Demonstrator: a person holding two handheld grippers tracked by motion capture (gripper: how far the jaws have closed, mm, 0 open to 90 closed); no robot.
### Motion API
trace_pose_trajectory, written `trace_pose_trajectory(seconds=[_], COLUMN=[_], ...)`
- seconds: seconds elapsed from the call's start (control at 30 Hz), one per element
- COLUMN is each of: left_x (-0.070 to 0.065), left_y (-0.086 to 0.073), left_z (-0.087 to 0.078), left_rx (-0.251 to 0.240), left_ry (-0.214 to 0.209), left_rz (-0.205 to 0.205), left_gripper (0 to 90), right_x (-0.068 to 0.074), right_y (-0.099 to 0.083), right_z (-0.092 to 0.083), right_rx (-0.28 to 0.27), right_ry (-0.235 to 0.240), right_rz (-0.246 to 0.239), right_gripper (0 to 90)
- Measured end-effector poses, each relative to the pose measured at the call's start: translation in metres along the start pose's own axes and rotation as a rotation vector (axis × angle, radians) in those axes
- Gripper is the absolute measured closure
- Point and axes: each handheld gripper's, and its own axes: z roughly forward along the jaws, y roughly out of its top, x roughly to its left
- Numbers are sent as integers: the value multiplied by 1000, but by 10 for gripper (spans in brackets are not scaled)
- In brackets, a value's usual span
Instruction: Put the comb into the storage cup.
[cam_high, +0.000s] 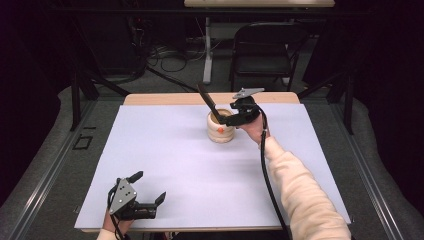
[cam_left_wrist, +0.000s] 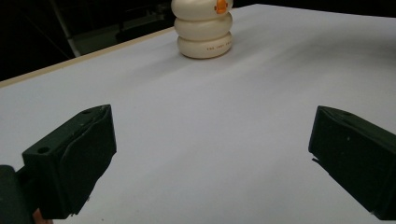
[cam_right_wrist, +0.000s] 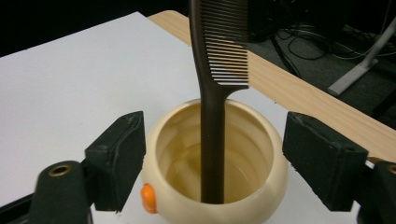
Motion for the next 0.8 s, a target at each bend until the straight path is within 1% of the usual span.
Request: trace_pose_trajectory(seconds=[0.13, 0.17, 0.3, 0.43, 0.8], left_x=[0, 0, 0, 0, 0], left_y=[0, 0, 0, 0, 0], left_z=[0, 0, 0, 0, 1], left_rx=[-1, -1, 0, 0, 0], left_ry=[0, 0, 0, -1, 0], left_rz=[0, 1, 1, 0, -1], left_gripper=[9, 9, 9, 9, 8], right_x=[2, 4, 6, 6, 7], right_y=[1, 1, 1, -1, -10], right_z=[-5, -9, -16, -21, -33], right_rx=[-2, -1, -1, 1, 14], right_ry=[13, 23, 33, 45, 56], right_rz=[-7, -6, -16, -17, -19], right_gripper=[167, 152, 137, 117, 76])
